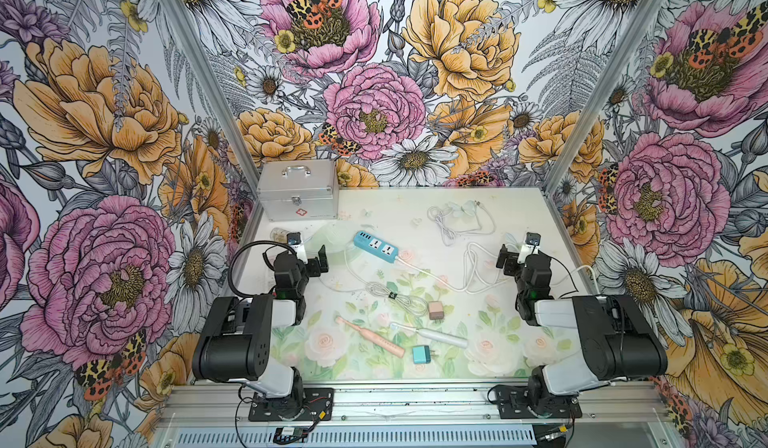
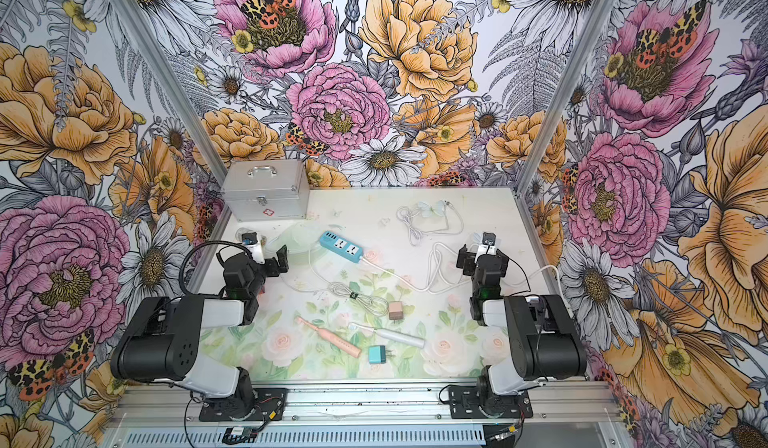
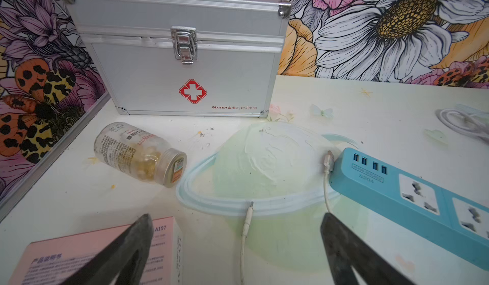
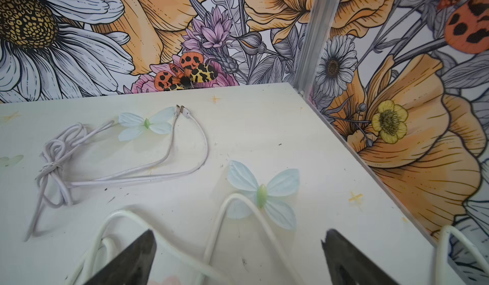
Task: Charge the electric toothbrush
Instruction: Move the socket to the center of the board.
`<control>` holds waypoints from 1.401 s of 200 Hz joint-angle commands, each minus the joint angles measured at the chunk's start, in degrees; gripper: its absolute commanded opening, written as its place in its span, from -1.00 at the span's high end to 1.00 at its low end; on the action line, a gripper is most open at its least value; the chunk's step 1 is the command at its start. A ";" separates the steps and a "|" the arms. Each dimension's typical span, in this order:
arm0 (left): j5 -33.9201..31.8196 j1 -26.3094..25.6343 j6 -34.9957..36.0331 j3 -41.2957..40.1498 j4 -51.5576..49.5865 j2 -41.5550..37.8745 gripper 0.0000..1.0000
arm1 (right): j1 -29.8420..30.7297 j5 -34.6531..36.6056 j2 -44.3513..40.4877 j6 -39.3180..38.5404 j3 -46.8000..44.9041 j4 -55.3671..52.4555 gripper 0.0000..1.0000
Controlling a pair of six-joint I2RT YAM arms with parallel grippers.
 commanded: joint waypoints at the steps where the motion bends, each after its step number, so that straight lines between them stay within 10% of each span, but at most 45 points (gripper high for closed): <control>1: 0.86 0.52 1.07 1.43 2.11 0.42 -0.97 | -0.25 -0.70 0.71 -0.50 1.37 1.07 -0.99; 140: 0.98 0.75 0.77 1.64 2.12 0.09 -0.97 | -0.19 -0.15 0.33 -0.42 1.17 1.20 -0.99; 205: 4.32 -1.94 2.84 13.73 -24.64 -12.95 -0.97 | -0.47 0.16 -15.68 3.50 8.31 -23.32 -0.99; 234: 7.94 -0.63 -7.80 18.54 -29.50 -17.45 -0.97 | -1.14 -1.97 -17.85 20.51 20.77 -47.44 -0.99; 280: 26.08 8.72 -30.53 22.35 -23.91 -12.58 -0.97 | -1.65 -13.67 -11.98 22.19 26.45 -51.43 -0.99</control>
